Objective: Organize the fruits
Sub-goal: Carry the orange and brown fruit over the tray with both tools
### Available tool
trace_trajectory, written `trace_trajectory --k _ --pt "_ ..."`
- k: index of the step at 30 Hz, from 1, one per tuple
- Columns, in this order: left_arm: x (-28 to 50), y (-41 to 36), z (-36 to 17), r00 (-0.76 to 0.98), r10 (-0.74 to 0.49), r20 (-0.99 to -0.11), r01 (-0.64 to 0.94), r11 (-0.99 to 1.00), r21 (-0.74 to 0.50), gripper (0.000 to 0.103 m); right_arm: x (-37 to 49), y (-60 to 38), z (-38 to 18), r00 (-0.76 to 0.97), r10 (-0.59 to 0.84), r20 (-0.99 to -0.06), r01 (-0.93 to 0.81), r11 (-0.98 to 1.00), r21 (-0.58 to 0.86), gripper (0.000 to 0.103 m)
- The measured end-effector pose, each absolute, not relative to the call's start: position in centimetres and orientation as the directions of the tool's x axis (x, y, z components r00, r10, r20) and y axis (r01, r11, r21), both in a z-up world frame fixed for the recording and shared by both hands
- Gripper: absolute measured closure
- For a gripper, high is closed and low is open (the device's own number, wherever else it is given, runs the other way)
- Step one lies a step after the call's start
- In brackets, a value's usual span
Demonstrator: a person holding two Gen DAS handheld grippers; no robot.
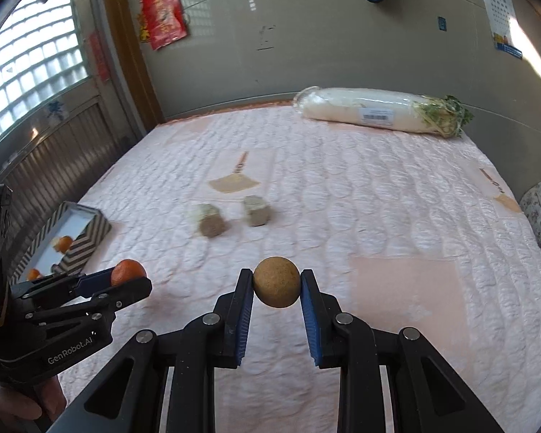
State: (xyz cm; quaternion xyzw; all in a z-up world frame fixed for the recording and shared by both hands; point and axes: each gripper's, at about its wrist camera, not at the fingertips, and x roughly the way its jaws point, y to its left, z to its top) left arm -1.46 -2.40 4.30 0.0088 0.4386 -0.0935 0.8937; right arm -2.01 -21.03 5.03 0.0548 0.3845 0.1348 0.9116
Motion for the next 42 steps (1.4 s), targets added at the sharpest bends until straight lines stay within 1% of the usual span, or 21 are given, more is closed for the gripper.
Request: trace_trajectory --k 7,15,31,42 --pt "-4.5 1.7 5.4 0.647 -0.078 -0.759 0.112 0.994 -0.007 0.07 -4.0 -15.9 5.3 0.643 0.35 -0.681 -0.271 0.936 0.226 0.078" --pt "-6.4 5.9 6.5 0.679 -0.023 -0.734 0.044 0.999 0.01 0.07 -5.2 -10.1 5.8 0.609 0.405 -0.682 -0.364 0.907 0.213 0.078" --pt "-8.6 13.5 7.4 0.7 0.074 -0.711 -0.092 0.996 0.013 0.07 -7.1 -1.1 7.6 0.564 0.476 -0.675 -0.517 0.841 0.161 0.078" --pt "-9.3 17.6 7.2 0.692 0.108 -0.714 -0.156 0.988 -0.002 0.07 -8.0 4.3 7.8 0.513 0.515 -0.686 -0.606 0.784 0.135 0.078"
